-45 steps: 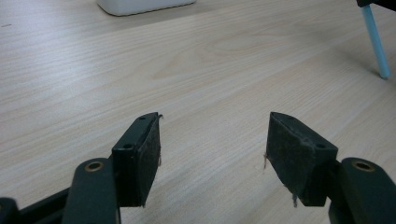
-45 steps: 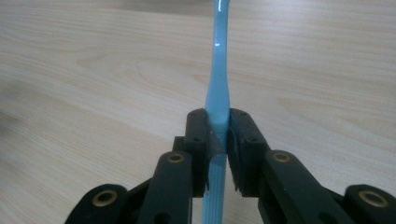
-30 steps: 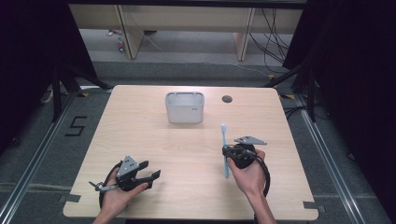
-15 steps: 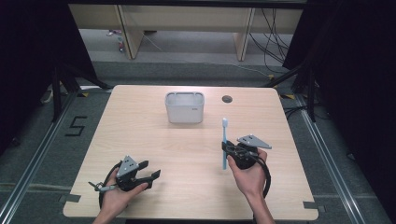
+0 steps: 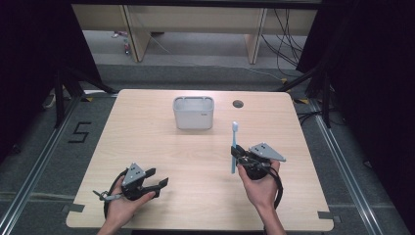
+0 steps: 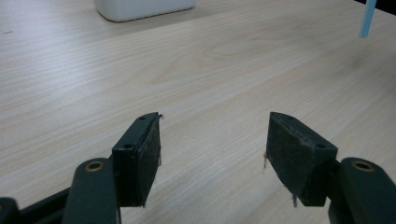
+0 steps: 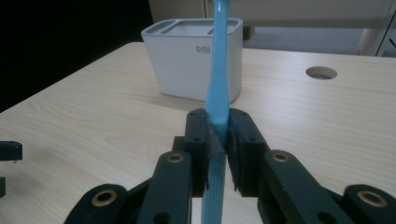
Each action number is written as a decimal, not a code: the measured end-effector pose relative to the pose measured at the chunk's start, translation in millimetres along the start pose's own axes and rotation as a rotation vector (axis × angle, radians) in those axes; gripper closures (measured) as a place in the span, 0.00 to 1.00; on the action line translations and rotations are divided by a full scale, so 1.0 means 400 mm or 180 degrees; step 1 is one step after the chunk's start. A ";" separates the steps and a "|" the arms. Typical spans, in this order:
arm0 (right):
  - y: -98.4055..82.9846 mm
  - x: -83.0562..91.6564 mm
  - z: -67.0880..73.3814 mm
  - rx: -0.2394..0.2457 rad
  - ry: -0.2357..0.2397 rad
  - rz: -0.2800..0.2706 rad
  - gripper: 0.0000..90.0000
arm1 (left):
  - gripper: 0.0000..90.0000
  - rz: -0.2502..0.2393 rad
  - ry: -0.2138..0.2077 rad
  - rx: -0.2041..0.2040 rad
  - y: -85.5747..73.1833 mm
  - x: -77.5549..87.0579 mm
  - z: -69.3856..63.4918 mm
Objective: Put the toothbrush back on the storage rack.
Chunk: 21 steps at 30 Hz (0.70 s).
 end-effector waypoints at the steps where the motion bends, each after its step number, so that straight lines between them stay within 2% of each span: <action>1: 0.002 -0.001 0.002 0.0009 0.0016 -0.0038 0.88 | 0.39 0.0006 0.0005 -0.0003 0.001 0.001 0.000; 2: 0.002 -0.001 0.002 0.0009 0.0016 -0.0038 0.88 | 0.39 0.0006 0.0005 -0.0003 0.001 0.001 0.000; 3: 0.008 0.002 0.001 0.0078 -0.0004 -0.0112 0.88 | 0.39 -0.0006 0.0006 -0.0007 0.003 0.000 0.000; 4: 0.006 0.001 0.009 0.0009 0.0049 -0.0103 0.88 | 0.39 -0.0006 0.0006 -0.0007 0.003 0.000 0.000; 13: 0.012 0.002 0.017 0.0060 0.0101 -0.0210 0.88 | 0.39 -0.0086 -0.0029 -0.0027 0.012 -0.002 -0.007; 15: 0.013 0.003 0.021 0.0022 0.0125 -0.0263 0.88 | 0.39 -0.0069 -0.0017 -0.0042 0.013 0.000 -0.008; 16: 0.014 0.004 0.019 0.0102 0.0113 -0.0252 0.88 | 0.39 -0.0078 -0.0019 -0.0045 0.014 0.000 -0.008; 17: 0.017 0.004 0.020 0.0116 0.0125 -0.0279 0.88 | 0.39 -0.0091 -0.0020 -0.0041 0.017 -0.001 -0.009; 18: 0.017 0.006 0.023 0.0064 0.0123 -0.0292 0.88 | 0.39 -0.0092 -0.0019 -0.0056 0.019 -0.001 -0.010; 21: 0.018 0.005 0.028 0.0077 0.0148 -0.0318 0.88 | 0.38 -0.0145 -0.0044 -0.0091 0.031 -0.004 -0.015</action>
Point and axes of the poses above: each handheld gripper's, and its own axes: x roughly backward along the jaws, y roughly out of its top, z roughly to its left, the point moved 10 cm from there along -x, roughly forward along the jaws, and after that the axes turned 13 degrees about -x, right-handed, at the moved point
